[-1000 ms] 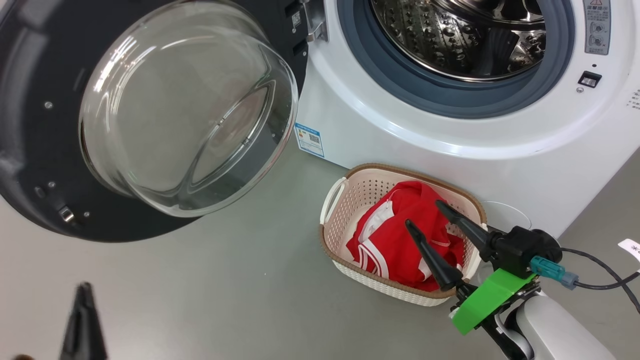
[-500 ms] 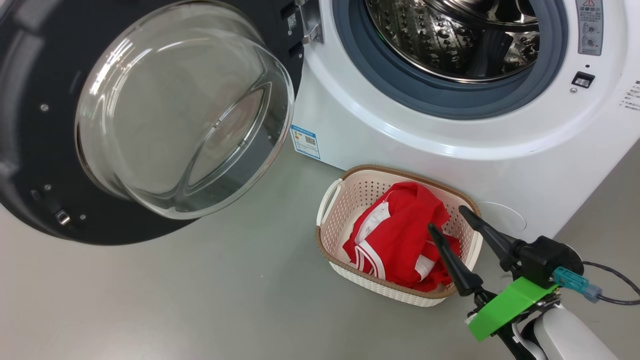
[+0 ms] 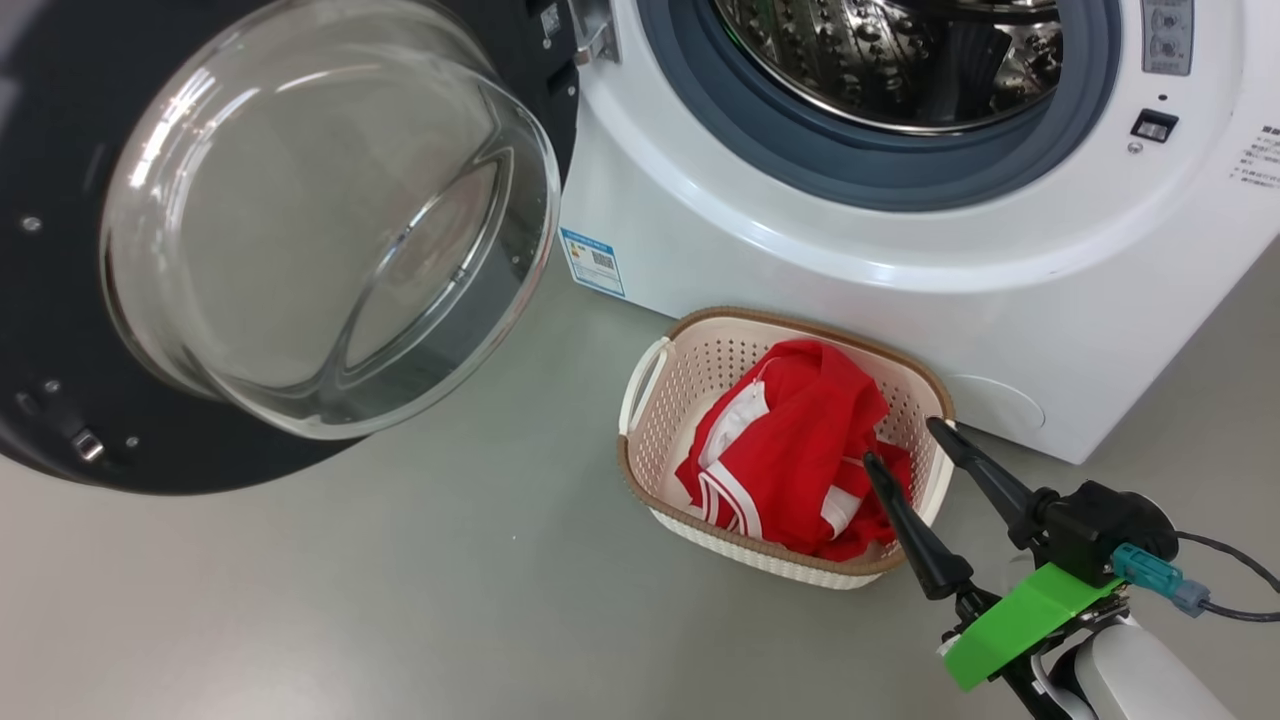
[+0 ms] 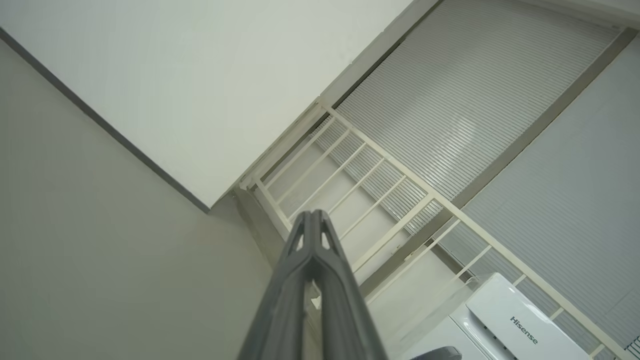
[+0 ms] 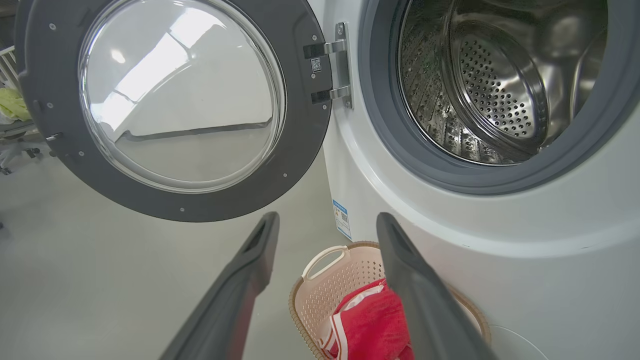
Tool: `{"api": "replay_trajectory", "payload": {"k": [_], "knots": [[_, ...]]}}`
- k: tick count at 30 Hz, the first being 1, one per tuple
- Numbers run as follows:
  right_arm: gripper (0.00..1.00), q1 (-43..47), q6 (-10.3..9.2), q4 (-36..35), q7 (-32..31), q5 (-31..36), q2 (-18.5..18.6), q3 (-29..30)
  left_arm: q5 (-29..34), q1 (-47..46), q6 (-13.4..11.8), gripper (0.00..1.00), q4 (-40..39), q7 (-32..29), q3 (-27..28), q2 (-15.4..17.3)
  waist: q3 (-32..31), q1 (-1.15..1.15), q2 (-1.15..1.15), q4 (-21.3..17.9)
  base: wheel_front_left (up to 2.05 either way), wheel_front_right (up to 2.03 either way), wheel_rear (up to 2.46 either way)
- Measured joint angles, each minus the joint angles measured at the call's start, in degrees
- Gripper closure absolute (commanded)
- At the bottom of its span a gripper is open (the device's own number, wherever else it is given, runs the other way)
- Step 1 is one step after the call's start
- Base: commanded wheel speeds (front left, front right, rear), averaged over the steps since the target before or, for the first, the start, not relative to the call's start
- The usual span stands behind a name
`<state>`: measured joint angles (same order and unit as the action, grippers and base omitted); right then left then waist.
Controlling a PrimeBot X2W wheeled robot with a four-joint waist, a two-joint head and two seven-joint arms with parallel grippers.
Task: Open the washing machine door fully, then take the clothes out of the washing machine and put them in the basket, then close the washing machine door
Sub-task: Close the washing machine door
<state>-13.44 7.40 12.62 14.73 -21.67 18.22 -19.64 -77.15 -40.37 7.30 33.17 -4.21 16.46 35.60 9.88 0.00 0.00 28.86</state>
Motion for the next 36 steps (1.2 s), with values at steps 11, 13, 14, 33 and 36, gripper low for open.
{"api": "replay_trajectory", "payload": {"k": [11,13,14,33,36], "knots": [[0.0,-0.9,0.0,0.1,0.0,0.4,0.4,-0.5,-7.8,-7.5,0.0,1.0,19.2,-25.0,-5.2,2.3,2.4,0.0,0.0,-1.5,0.0,0.0,0.0],[0.0,-0.9,0.0,0.1,0.0,0.4,0.5,-0.5,-8.2,-7.8,0.0,1.0,20.4,-28.2,-6.0,2.2,2.7,0.0,0.0,-1.8,0.0,0.0,0.0],[0.0,-0.9,0.0,0.1,0.0,0.4,0.5,-0.6,-8.5,-8.1,0.0,1.0,20.8,-29.2,-6.1,2.2,2.8,0.0,0.0,-1.9,0.0,0.0,0.0],[0.0,-2.4,0.0,0.3,0.0,0.9,1.2,-1.0,-10.8,-6.6,0.0,1.0,17.7,-37.3,-7.6,1.3,4.7,0.0,0.0,-3.5,0.0,0.0,0.0],[0.0,-2.4,0.0,0.3,0.0,0.9,1.2,-0.7,-11.2,-5.2,0.0,1.0,15.6,-39.8,-8.1,1.6,4.4,0.0,0.0,-3.4,0.0,0.0,0.0]]}}
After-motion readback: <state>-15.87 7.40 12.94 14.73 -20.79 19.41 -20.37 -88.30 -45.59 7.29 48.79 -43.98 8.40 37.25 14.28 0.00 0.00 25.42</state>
